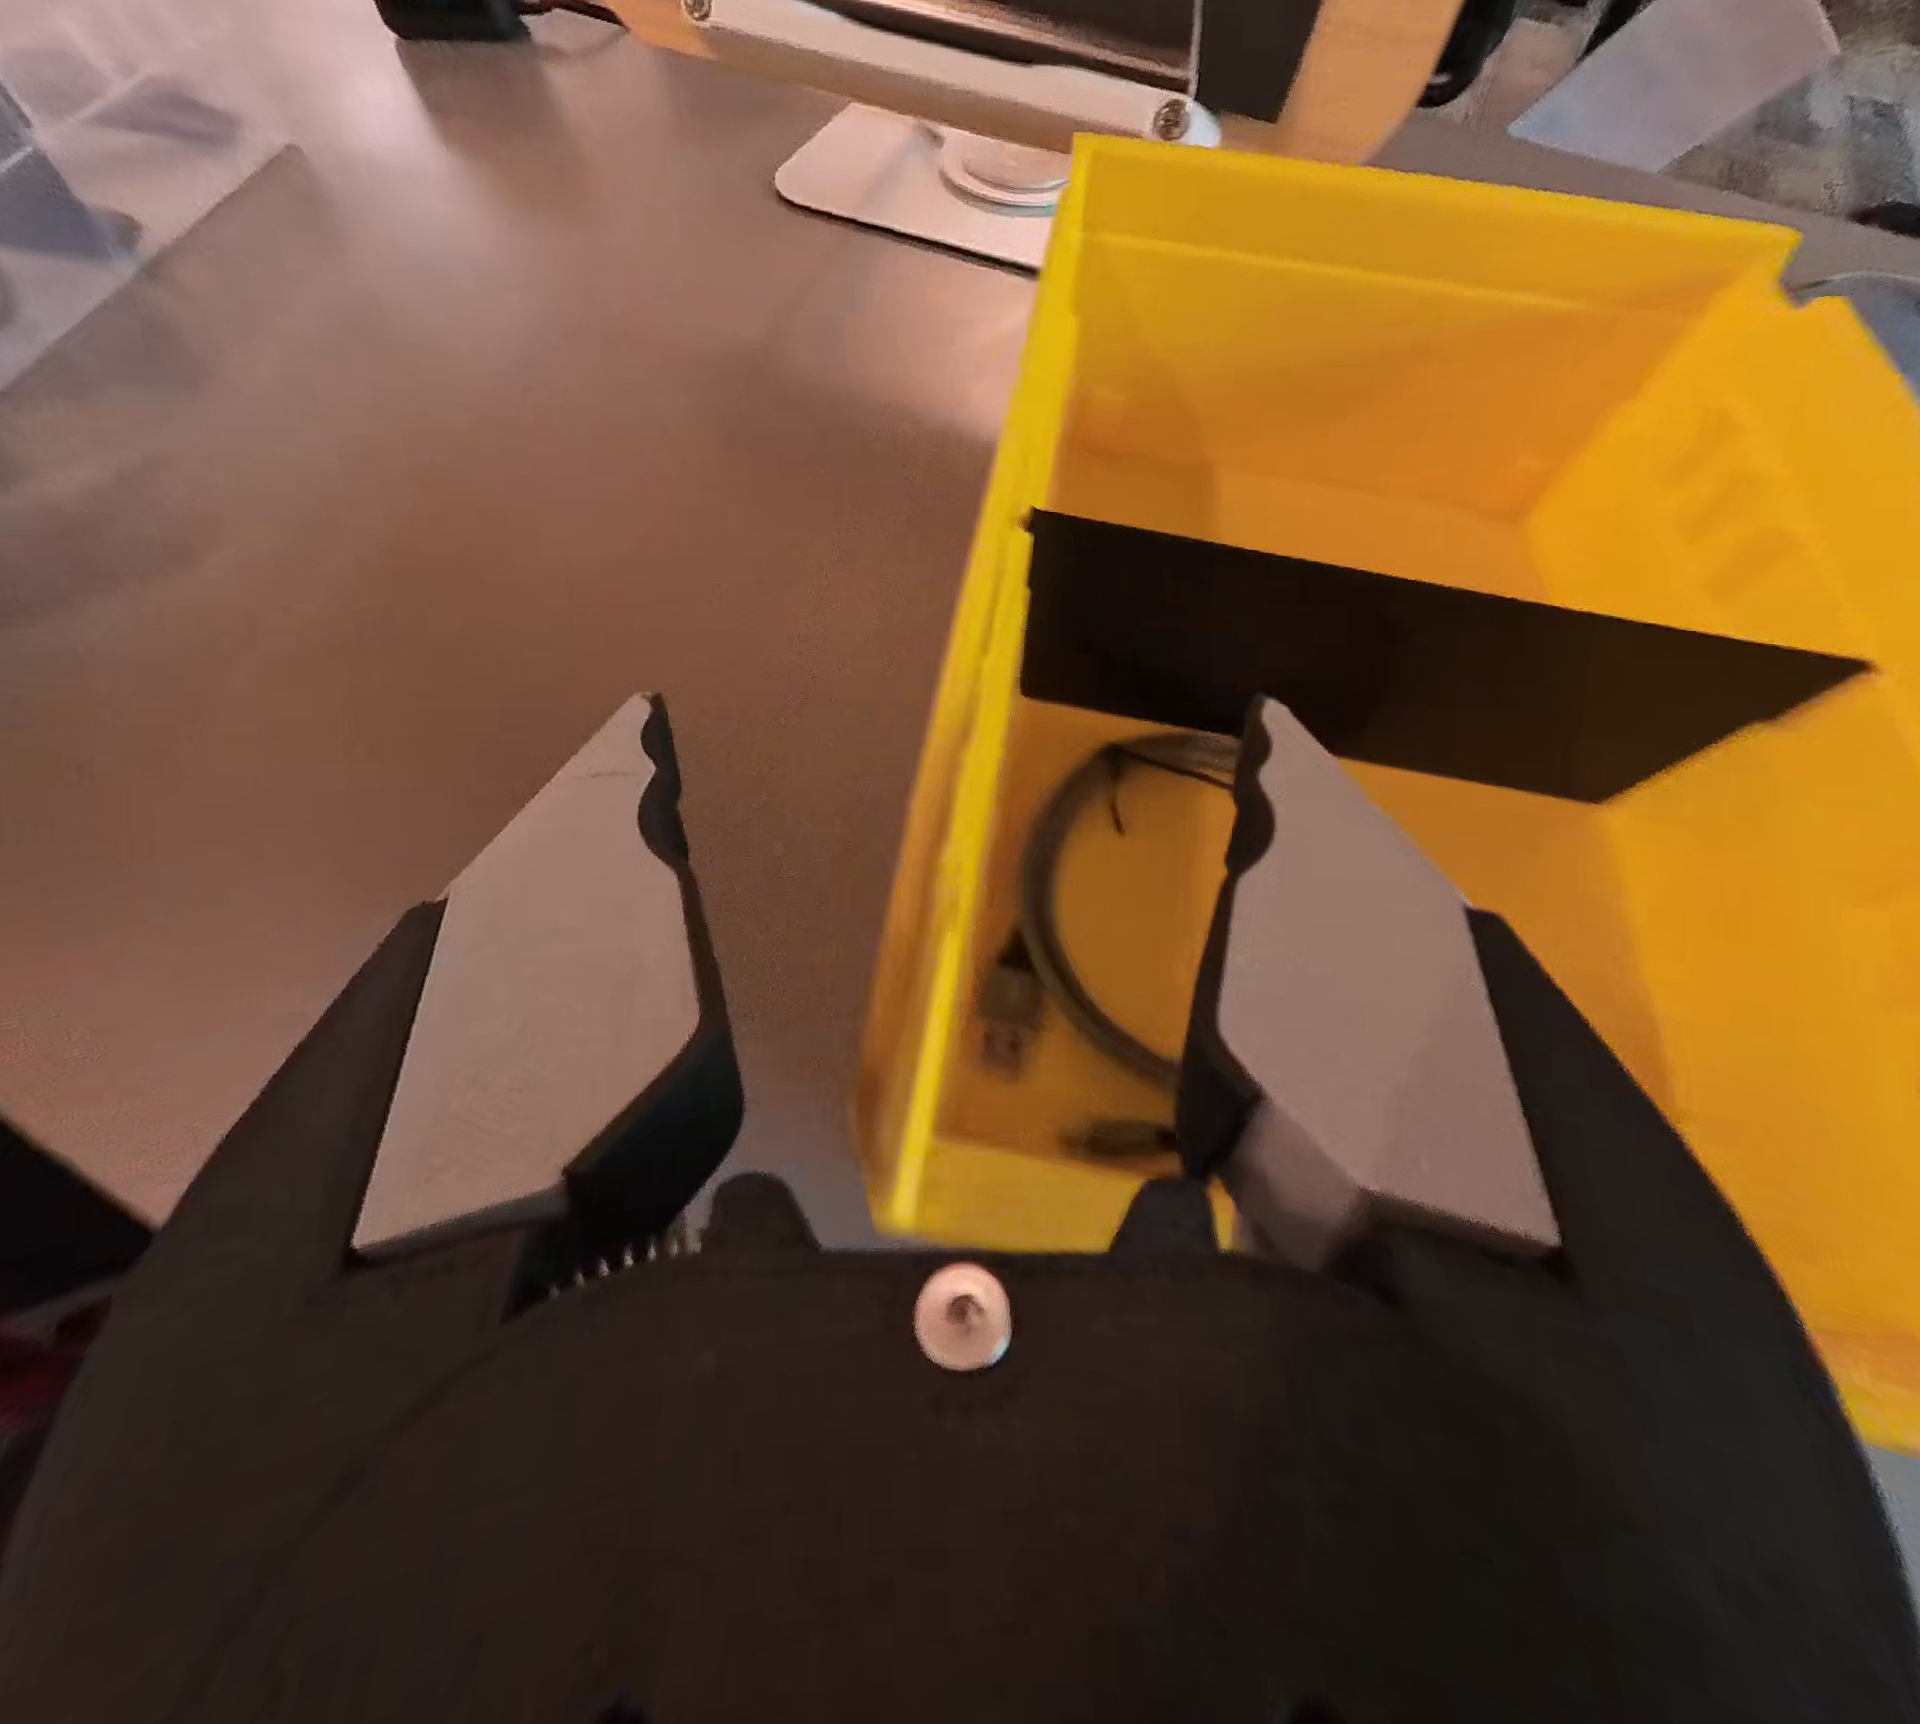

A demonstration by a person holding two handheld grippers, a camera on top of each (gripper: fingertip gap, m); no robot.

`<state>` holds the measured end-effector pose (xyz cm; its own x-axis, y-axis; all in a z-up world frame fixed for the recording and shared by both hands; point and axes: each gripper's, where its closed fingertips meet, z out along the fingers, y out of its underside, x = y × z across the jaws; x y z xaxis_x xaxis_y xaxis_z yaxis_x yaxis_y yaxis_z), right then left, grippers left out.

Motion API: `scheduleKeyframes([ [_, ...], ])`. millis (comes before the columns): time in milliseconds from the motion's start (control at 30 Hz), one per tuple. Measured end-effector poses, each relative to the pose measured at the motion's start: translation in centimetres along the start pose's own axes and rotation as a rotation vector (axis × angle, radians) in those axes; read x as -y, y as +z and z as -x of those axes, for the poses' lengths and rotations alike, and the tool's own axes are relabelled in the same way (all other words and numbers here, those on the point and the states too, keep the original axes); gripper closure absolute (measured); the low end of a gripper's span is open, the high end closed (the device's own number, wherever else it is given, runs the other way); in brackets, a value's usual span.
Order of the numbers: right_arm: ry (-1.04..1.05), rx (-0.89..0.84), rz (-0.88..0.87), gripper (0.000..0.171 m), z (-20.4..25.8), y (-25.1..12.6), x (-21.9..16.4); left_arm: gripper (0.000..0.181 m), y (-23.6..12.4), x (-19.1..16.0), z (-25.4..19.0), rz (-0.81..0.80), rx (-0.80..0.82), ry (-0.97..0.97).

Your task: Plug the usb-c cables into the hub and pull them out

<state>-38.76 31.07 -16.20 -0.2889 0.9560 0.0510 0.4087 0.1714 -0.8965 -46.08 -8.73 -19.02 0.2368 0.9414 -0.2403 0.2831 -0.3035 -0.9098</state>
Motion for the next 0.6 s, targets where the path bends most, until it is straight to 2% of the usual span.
scheduleKeyframes([
  [33,-0.006,-0.001,0.005,0.067,0.5,1.2,-0.1,0.104,0.4,0.1,0.5,-0.013,0.031,0.009],
  [67,-0.018,-0.008,0.013,0.067,0.8,2.2,-0.2,0.107,0.8,0.0,0.4,-0.001,0.026,0.018],
  [133,-0.047,-0.054,0.031,0.078,0.4,3.7,-0.4,0.118,1.1,0.2,-0.7,0.008,-0.043,0.082],
  [200,-0.066,-0.031,0.063,0.107,0.7,4.4,-1.0,0.131,1.0,0.3,-0.9,0.041,-0.075,0.087],
  [233,-0.066,0.025,0.074,0.134,1.5,4.3,-1.2,0.137,1.0,0.2,-0.7,0.047,-0.078,0.093],
  [300,-0.086,0.005,0.088,0.147,1.0,3.8,-1.5,0.15,0.7,0.0,0.2,0.041,-0.091,0.095],
  [367,-0.15,-0.117,0.085,0.17,-0.8,2.8,-1.8,0.159,-0.1,-0.4,1.1,0.032,-0.126,0.102],
  [467,-0.138,-0.185,0.045,0.166,-2.2,1.1,-2.6,0.177,-1.1,-1.1,3.2,0.025,-0.139,0.094],
  [533,-0.06,-0.178,0.034,0.166,-2.7,0.1,-3.1,0.177,-1.6,-1.2,3.1,0.023,-0.178,0.078],
  [600,-0.052,-0.249,0.043,0.162,-3.7,-0.7,-3.5,0.177,-1.6,-1.0,2.7,0.027,-0.16,0.054],
])
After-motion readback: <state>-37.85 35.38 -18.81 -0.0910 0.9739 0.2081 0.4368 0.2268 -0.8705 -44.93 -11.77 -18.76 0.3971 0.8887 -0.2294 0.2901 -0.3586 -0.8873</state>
